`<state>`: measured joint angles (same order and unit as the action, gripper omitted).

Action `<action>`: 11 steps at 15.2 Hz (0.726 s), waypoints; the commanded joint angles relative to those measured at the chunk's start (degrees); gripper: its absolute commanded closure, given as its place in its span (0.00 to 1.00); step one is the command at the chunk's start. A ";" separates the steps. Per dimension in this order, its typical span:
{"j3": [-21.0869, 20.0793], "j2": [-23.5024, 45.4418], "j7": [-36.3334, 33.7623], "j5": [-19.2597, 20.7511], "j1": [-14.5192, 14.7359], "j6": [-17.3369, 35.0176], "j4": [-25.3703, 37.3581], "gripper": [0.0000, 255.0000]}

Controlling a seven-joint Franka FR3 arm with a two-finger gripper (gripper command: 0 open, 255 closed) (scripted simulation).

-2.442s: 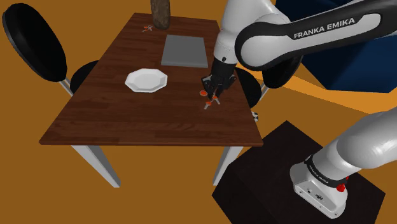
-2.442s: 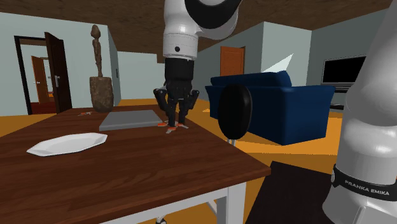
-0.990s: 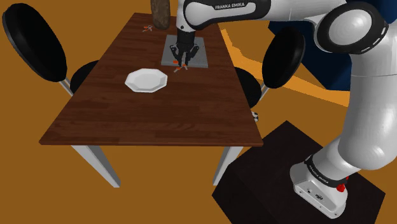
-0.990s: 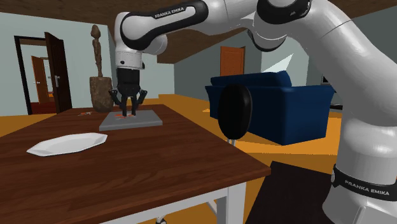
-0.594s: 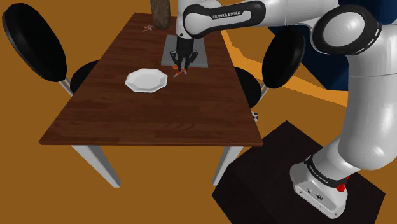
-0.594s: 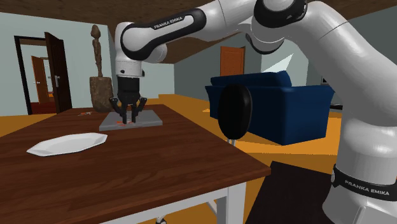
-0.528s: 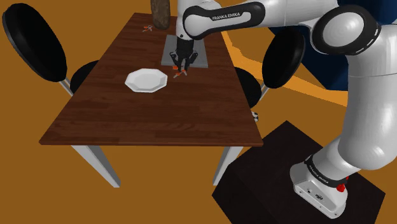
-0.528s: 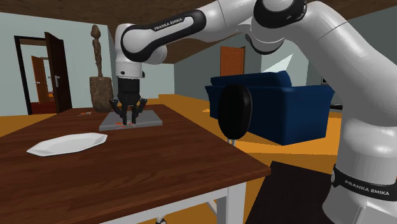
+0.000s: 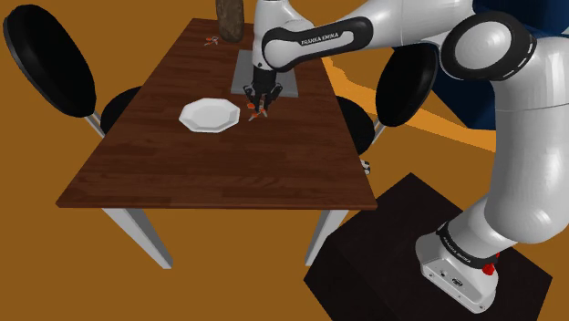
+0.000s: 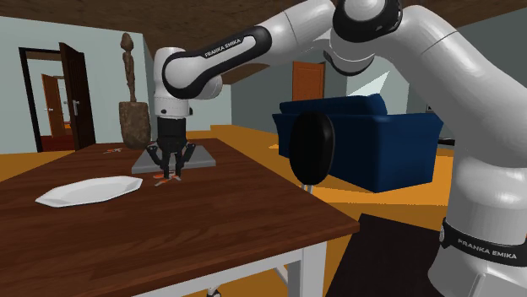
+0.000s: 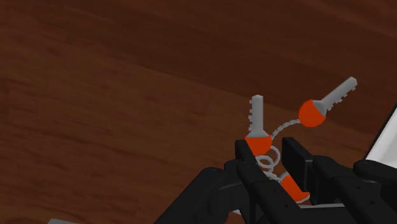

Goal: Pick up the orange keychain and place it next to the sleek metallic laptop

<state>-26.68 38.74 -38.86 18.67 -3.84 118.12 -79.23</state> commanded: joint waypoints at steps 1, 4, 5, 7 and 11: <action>0.03 0.07 -0.02 0.05 -0.03 0.26 -0.18 1.00; 0.03 0.07 -0.02 0.05 -0.03 0.26 -0.17 1.00; 0.03 0.07 -0.02 0.05 -0.03 0.26 -0.17 1.00; 0.03 0.07 -0.02 0.04 -0.03 0.25 -0.17 0.00; 0.03 0.07 -0.02 0.04 -0.03 0.25 -0.17 0.00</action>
<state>-26.65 38.81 -38.88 18.71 -3.87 118.37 -79.40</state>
